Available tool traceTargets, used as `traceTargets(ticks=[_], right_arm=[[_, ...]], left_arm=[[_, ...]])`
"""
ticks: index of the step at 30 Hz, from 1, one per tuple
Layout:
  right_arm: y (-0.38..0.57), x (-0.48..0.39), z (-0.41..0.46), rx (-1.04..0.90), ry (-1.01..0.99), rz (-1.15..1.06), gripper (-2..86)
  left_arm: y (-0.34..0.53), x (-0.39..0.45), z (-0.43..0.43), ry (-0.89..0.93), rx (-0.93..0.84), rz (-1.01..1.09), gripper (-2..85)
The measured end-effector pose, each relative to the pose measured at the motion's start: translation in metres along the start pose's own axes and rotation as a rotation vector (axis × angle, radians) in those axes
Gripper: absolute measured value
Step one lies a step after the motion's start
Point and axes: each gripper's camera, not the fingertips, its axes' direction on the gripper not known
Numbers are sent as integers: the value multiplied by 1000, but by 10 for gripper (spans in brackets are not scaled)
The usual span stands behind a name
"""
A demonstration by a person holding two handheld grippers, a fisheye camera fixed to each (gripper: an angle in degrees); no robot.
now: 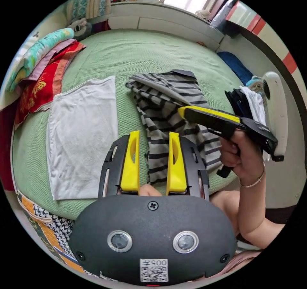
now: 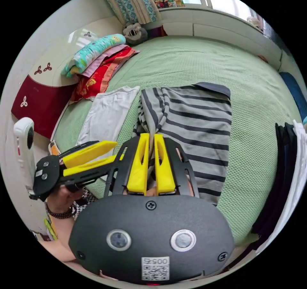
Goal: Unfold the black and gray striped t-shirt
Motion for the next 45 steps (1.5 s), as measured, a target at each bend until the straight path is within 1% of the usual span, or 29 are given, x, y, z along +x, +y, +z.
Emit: traceTargets(ticks=[4,7,9,12,14,15,18,19,21,27,30,33,37,39,42,44,45], right_arm=[[7,21,-18,39,-13,61,-10],[14,36,-33,76,-21,106,-10],[19,45,-42,93,-20,127,-10],[25,54,-51,112,-5,136,-10],[28,59,-55,116,-1,136,-11],[30,62,-58,118,-2,135,-11],[36,72,-63,123,-8,150,-11],[37,74,-64,123,-10,153,-11],[40,80,-68,125,-8,160,-10],[49,86,-85,185,45,179,-11],[54,91,-94,221,97,203,-11],[58,99,-99,240,173,244,-11],[63,115,-90,178,289,310,-12],[64,126,-77,98,347,344,-12],[65,140,-61,2,382,403,-12],[66,143,-54,-53,392,411,-11],[66,139,-51,-79,407,386,-9]], left_arm=[[-3,-8,15,43,-12,-64,168],[-5,-4,25,87,-10,-82,174],[-5,1,30,83,-8,-95,172],[-7,13,42,59,-52,-111,149],[-9,26,45,-47,-83,-98,124],[-10,29,44,-61,-87,-90,118],[-8,39,41,-16,-95,-80,77],[-7,39,40,-5,-92,-112,58],[-4,42,35,-17,-87,-113,40],[13,50,-12,-60,42,-96,26],[27,47,-37,-166,107,-115,25],[40,30,-58,-252,157,-205,24],[57,9,-76,-305,167,-298,25],[63,6,-78,-311,142,-312,27],[70,6,-78,-295,86,-322,31],[73,13,-73,-310,-1,-295,35],[74,14,-74,-322,-6,-288,37]])
